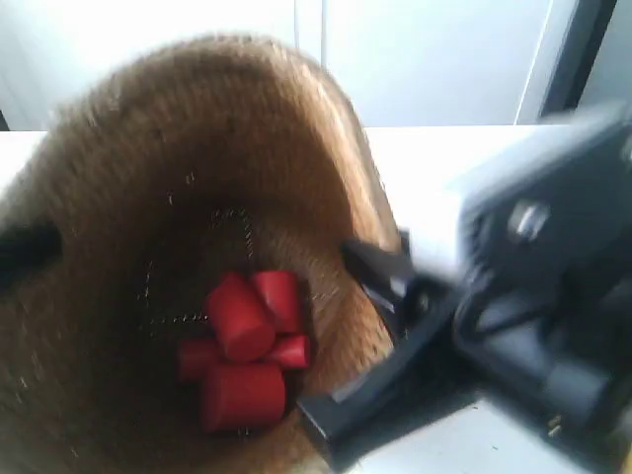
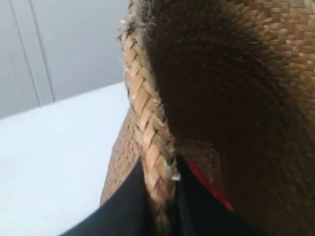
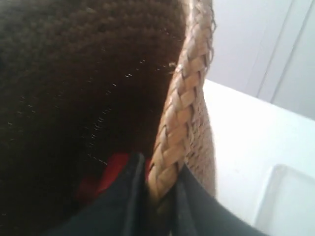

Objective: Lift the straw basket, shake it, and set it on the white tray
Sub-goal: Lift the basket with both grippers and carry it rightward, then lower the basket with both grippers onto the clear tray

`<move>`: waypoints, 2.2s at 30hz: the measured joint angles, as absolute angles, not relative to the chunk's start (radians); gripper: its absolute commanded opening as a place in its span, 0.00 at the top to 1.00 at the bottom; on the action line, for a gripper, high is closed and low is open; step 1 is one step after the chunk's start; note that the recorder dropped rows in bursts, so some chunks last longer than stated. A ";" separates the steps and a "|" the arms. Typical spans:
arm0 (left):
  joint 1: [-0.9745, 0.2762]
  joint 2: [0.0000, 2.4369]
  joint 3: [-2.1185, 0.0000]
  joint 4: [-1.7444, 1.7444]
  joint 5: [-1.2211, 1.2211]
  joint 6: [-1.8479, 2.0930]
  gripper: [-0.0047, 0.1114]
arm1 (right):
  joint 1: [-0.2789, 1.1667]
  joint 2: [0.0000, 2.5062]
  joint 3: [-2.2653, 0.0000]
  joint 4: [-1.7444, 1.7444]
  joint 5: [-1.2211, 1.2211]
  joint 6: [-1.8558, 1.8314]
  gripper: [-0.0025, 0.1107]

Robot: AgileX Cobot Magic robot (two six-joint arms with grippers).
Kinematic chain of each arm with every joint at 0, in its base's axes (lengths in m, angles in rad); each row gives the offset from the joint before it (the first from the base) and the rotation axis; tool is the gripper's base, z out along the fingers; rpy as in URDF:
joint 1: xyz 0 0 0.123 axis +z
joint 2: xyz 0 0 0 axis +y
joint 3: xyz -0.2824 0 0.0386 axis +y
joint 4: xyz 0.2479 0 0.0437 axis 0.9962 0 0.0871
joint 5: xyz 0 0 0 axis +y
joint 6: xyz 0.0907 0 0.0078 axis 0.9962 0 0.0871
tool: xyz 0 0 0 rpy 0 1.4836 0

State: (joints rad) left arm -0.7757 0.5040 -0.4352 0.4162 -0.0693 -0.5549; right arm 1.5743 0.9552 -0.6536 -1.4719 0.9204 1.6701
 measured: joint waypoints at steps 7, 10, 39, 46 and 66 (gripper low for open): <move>-0.818 0.466 -0.608 0.482 -0.016 -0.552 0.96 | 1.656 0.869 -0.829 -1.438 0.949 1.418 0.98; -0.811 0.504 -0.442 0.455 -0.096 -0.569 0.96 | 1.656 0.940 -0.654 -1.505 1.008 1.644 0.98; -0.839 0.791 -0.801 0.544 0.206 -0.819 0.96 | 1.722 0.801 -0.883 -1.351 1.217 1.470 0.98; -0.844 1.073 -1.096 0.370 0.376 -0.620 0.96 | 1.519 0.676 -0.914 -1.217 1.214 1.353 0.98; -0.854 1.526 -1.494 0.194 0.534 -0.380 0.96 | 1.033 0.677 -0.905 -1.031 1.189 1.114 0.98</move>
State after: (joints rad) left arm -0.8540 1.5256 -1.4941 0.1941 0.5342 -0.3800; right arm 1.0335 0.6767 -0.9053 -1.0312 1.1889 1.1139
